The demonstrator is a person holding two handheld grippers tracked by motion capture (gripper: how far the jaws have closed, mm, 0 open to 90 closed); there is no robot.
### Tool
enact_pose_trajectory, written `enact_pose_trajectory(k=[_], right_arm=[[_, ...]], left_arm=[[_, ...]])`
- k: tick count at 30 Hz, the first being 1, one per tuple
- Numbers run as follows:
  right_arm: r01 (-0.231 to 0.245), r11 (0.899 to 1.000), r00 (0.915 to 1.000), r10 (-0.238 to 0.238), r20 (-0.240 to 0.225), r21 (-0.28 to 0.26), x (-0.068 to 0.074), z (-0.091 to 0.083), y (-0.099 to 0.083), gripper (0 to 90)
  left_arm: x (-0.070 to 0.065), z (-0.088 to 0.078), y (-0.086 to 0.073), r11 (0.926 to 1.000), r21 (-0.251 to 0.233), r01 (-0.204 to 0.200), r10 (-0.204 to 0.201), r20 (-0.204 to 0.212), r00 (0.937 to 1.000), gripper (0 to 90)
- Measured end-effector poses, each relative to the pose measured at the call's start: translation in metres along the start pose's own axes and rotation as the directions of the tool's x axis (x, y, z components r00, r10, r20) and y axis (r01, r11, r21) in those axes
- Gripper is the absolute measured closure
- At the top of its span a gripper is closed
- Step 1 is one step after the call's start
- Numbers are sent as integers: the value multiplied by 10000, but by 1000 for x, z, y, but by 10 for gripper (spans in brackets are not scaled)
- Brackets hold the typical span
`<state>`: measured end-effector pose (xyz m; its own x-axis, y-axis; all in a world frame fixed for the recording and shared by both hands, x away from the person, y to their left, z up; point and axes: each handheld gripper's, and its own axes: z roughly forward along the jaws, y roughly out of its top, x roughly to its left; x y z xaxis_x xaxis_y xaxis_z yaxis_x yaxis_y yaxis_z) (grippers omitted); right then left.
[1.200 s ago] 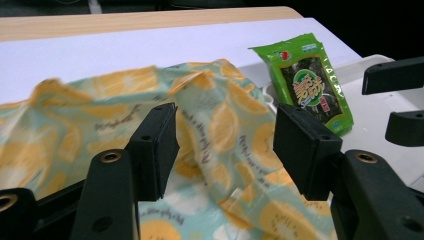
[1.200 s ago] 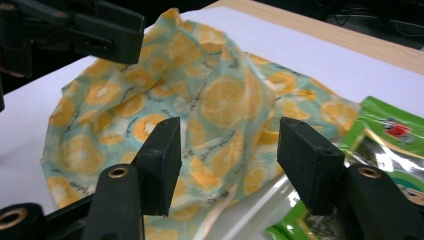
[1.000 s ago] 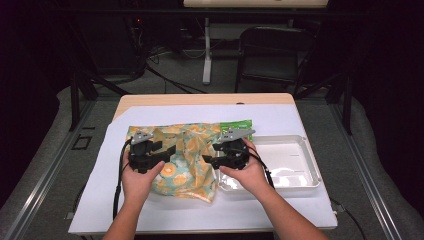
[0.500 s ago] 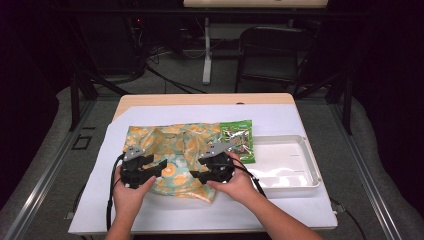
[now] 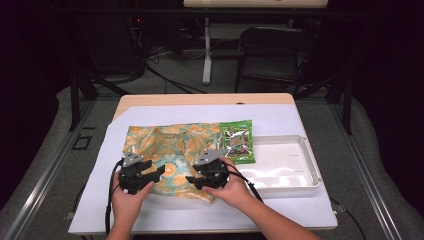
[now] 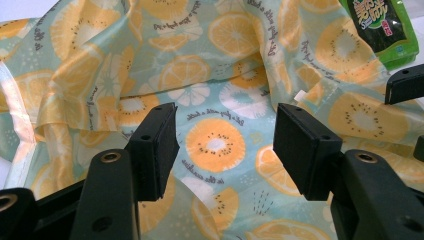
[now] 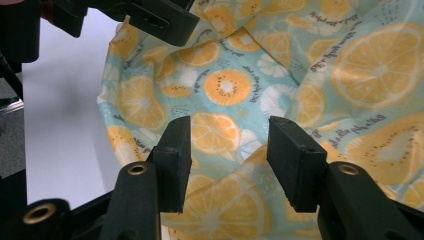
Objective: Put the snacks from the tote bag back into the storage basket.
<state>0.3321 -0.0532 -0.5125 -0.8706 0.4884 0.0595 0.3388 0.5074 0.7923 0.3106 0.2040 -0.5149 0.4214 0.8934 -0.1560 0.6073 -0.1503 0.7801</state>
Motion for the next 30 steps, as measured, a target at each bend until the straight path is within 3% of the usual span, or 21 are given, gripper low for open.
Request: enact_pose_trajectory(k=[6,22,30], right_arm=[[38,9997,10000,-38,-8,222,2,6,-4,530],[113,9977,9999,-109,-59,675,2,13,-8,531],[-50,9982,10000,50,-6,600,-1,14,-9,513]], left_arm=[[-3,3,-2,9998,115,-184,184,20,9998,428],[-2,8,-7,9996,265,-19,19,23,10000,426],[-3,12,-9,9992,401,-38,35,71,10000,425]])
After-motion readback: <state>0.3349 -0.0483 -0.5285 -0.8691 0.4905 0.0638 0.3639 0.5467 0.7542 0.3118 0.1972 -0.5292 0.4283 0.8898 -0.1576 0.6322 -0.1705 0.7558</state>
